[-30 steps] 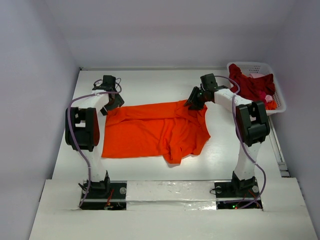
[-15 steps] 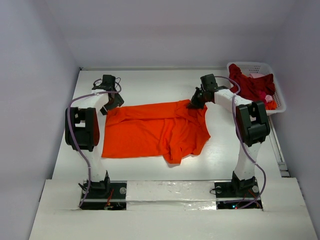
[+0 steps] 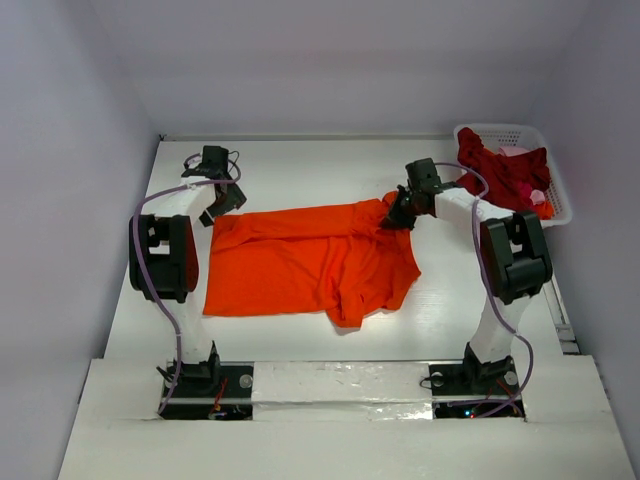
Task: Fold and stack the t-shirts
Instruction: Fold the flattened tshirt in 1/3 of the way
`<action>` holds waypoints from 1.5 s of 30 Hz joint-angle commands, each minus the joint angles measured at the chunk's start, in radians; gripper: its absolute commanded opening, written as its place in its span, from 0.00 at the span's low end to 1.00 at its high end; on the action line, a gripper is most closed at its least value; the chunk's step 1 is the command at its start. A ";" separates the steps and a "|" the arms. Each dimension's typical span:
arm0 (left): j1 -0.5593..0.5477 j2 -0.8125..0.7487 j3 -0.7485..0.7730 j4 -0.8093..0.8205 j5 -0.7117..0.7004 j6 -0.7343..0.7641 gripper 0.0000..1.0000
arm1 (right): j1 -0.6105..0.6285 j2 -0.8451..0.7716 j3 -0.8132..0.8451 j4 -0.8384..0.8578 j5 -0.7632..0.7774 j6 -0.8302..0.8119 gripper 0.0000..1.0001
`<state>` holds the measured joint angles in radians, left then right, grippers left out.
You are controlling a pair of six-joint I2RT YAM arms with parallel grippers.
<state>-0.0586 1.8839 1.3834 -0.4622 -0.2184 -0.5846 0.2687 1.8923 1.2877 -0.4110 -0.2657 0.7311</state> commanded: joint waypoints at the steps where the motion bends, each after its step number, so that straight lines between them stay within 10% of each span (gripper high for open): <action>1: 0.003 -0.011 0.039 -0.021 -0.018 0.006 0.73 | 0.004 -0.068 -0.008 0.023 0.042 0.001 0.00; 30: 0.003 -0.006 0.109 -0.056 -0.018 0.012 0.73 | 0.004 -0.110 -0.134 0.049 -0.047 0.002 0.00; 38: 0.012 -0.040 0.115 -0.067 -0.021 0.022 0.73 | 0.004 -0.246 -0.128 -0.015 0.055 -0.009 0.41; 45: 0.013 -0.089 0.138 -0.076 -0.027 0.028 0.74 | 0.004 -0.309 0.028 -0.117 0.198 -0.096 0.51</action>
<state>-0.0502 1.8801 1.4750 -0.5240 -0.2203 -0.5728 0.2687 1.5974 1.2083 -0.4976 -0.1654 0.7036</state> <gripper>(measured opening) 0.735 0.499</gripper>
